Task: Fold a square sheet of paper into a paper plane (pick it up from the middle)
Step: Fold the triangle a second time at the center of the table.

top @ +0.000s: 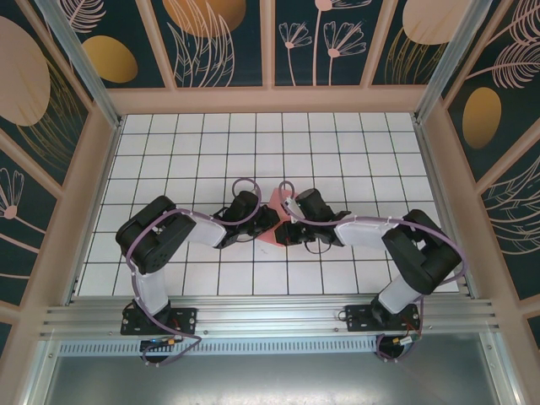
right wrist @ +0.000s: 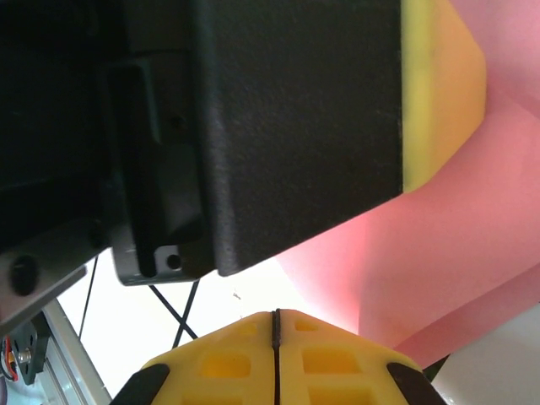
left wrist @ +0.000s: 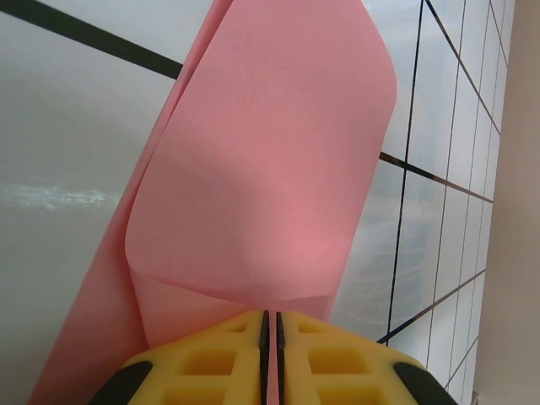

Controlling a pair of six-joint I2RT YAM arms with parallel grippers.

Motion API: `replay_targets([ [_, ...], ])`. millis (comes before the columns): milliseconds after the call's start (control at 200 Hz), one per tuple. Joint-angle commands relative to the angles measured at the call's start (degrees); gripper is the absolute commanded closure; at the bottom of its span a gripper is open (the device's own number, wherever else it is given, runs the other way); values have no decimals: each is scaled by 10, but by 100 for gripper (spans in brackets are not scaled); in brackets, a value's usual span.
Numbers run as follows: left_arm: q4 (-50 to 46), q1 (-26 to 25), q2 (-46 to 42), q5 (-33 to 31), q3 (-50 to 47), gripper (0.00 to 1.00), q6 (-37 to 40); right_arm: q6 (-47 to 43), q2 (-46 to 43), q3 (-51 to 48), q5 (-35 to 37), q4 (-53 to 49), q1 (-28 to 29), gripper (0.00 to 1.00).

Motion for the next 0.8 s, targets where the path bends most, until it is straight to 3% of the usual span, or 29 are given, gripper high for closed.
replay_targets([
  [0,8,3,12,9,-5,85,-5,10,13,3,11,3,3,92],
  [350,3,3,22,7,-1,85,0,15,43,-20,33,-26,-28,92],
  [796,-2,3,34,4,0,85,5,40,41,-84,-43,6,-51,89],
])
